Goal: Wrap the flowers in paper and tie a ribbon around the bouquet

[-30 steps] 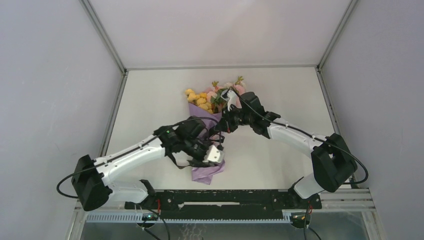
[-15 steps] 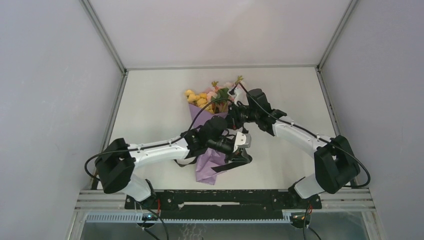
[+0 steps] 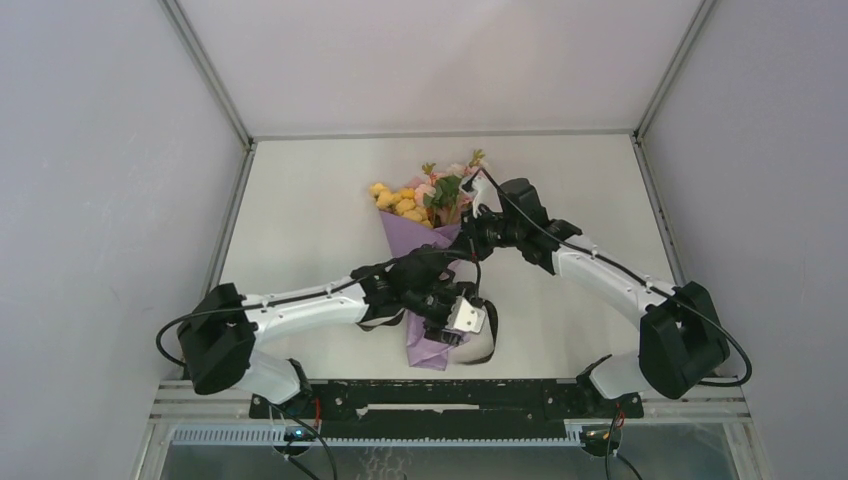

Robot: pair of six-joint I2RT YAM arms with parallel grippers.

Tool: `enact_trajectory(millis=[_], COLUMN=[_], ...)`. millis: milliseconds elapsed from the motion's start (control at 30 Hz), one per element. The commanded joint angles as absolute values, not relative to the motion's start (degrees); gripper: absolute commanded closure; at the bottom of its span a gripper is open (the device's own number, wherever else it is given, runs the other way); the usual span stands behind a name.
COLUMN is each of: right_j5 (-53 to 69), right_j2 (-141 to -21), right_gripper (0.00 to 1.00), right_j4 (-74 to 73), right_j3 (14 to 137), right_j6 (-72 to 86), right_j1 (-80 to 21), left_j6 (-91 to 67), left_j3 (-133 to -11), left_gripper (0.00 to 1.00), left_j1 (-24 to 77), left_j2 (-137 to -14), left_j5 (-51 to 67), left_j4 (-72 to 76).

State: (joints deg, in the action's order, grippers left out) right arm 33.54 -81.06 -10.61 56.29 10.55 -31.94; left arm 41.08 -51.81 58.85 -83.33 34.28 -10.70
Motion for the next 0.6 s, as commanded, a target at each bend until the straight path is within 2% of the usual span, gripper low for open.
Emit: enact_trajectory(millis=[0,100,233,333,567], right_j5=[31.7,30.7,28.6,26.3,16.1], right_j2=[-78.1,-78.1,-78.2,-77.8,-77.9], right_gripper=[1.00,1.00,1.00,1.00,1.00], right_j4=[-11.6,-12.0,-11.7,-11.6,-9.3], right_j3=[57.3,57.4,57.4,57.3,57.4], right_j6=[9.2,9.8,12.0,15.6,18.3], right_j1=[-32.1,-33.0,-34.2,-35.3,-43.0], left_j6=[54.3,51.8,44.7,32.9,6.1], left_j3=[-51.7,-53.0,-51.4,-48.2,-36.0], left_gripper=[0.26,0.32,0.52,0.61,0.56], left_j1=[58.1,56.3,53.1,47.5,36.4], left_j2=[-77.8,-72.8,-66.1,-61.4,-55.8], left_j5=[24.0,23.9,26.0,28.3,27.0], left_j4=[-21.3,-25.0,-25.5,-19.5,-2.2])
